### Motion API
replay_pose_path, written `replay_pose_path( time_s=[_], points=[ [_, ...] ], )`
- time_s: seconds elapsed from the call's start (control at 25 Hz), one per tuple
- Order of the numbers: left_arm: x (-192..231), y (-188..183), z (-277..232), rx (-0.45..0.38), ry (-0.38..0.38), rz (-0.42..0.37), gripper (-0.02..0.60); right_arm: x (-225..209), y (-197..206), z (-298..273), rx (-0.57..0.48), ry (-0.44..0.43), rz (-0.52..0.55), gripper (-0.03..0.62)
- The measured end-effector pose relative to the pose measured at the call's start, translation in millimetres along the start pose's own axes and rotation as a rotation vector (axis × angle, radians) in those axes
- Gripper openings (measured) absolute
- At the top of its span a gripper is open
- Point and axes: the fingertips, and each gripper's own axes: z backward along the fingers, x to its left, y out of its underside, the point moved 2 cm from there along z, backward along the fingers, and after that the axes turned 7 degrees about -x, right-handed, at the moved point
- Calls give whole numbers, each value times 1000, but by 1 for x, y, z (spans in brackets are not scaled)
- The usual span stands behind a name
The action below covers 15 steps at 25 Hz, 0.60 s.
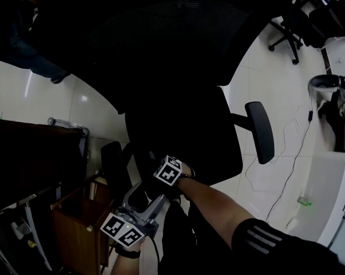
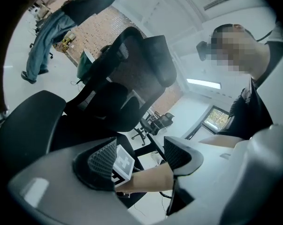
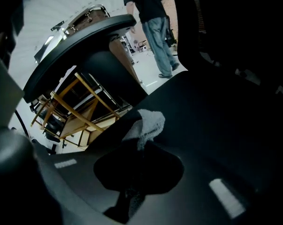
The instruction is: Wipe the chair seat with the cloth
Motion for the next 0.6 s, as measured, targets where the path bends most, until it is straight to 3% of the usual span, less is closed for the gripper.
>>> replay_pose_path(
  time_s=[0.16,0.4,0.6],
  points=[
    [-6,8,-6,7,20,12,337,-36,38,31,0,86,-13,29],
    [-15,12,-18,24,45,13,337,-120,142,126,99,293,-148,28],
    [-24,13,-28,43,67,6,337,-163,173,187,112,406,-161,28]
  ],
)
